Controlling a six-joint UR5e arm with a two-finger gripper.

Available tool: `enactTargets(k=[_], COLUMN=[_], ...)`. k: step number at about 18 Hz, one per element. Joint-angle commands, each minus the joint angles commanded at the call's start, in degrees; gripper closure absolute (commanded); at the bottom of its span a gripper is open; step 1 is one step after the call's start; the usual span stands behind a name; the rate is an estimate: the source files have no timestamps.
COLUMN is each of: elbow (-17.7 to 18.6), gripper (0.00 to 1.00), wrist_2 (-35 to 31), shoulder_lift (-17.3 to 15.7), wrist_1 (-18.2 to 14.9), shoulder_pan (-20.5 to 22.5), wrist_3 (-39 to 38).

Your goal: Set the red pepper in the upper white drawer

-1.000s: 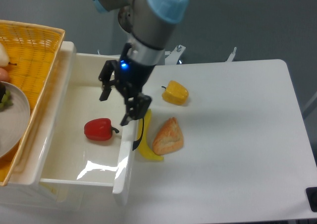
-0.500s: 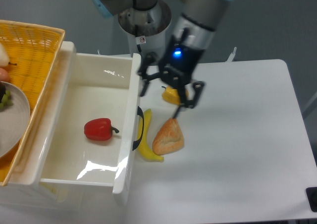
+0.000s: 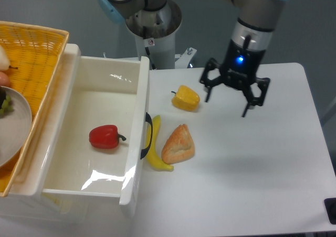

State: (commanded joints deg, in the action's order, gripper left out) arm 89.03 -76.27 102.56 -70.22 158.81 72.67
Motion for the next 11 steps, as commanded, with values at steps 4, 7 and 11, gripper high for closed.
enactTargets(k=[4,7,11], elbow=[0.4,1.3,2.3], gripper=[0.0,0.0,0.0], wrist_2=[-5.2,-8.1,-8.3], shoulder_lift=[4.0,6.8,9.5], wrist_1=[0.2,0.6,0.9], shoulder_pan=[0.4,1.2,3.8], wrist_3=[6.0,10.6,13.0])
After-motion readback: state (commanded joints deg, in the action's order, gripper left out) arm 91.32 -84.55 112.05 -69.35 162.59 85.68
